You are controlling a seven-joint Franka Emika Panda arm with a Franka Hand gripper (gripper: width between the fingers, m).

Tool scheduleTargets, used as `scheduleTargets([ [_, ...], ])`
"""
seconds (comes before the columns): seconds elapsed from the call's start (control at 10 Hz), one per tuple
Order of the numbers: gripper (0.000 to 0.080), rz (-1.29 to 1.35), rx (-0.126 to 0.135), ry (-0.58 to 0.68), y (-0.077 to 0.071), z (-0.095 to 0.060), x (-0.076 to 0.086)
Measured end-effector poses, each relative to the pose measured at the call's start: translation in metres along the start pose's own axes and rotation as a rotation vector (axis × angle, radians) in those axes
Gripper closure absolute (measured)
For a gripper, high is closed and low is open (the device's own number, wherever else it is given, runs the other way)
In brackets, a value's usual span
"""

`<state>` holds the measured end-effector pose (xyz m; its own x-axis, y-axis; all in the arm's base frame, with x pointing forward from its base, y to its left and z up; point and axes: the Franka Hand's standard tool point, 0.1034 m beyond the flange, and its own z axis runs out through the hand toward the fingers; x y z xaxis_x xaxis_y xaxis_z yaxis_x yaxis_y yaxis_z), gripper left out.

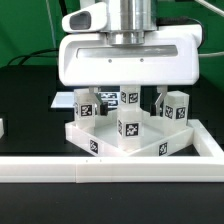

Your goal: Assemble square table

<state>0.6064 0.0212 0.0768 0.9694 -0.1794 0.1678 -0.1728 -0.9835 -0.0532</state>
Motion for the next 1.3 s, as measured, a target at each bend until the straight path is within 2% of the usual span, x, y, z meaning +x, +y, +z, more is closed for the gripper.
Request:
scheduleTargets([
  [0.5, 0.0150, -0.426, -0.040, -0.003, 0.0000, 0.0005, 0.0075],
  [0.7, 0.0150, -0.461, -0.041, -0.002, 0.0010, 0.0004, 0.0080],
  [0.9, 0.0411, -0.460, -0.041, -0.002, 0.0012, 0.0004, 0.0081],
  [1.0, 0.0505, -0.459, -0.041, -0.003, 0.0012, 0.0004, 0.0079],
  [1.3, 0.0505, -0.432, -0.040, -0.002, 0.0011, 0.0005, 0.0077],
])
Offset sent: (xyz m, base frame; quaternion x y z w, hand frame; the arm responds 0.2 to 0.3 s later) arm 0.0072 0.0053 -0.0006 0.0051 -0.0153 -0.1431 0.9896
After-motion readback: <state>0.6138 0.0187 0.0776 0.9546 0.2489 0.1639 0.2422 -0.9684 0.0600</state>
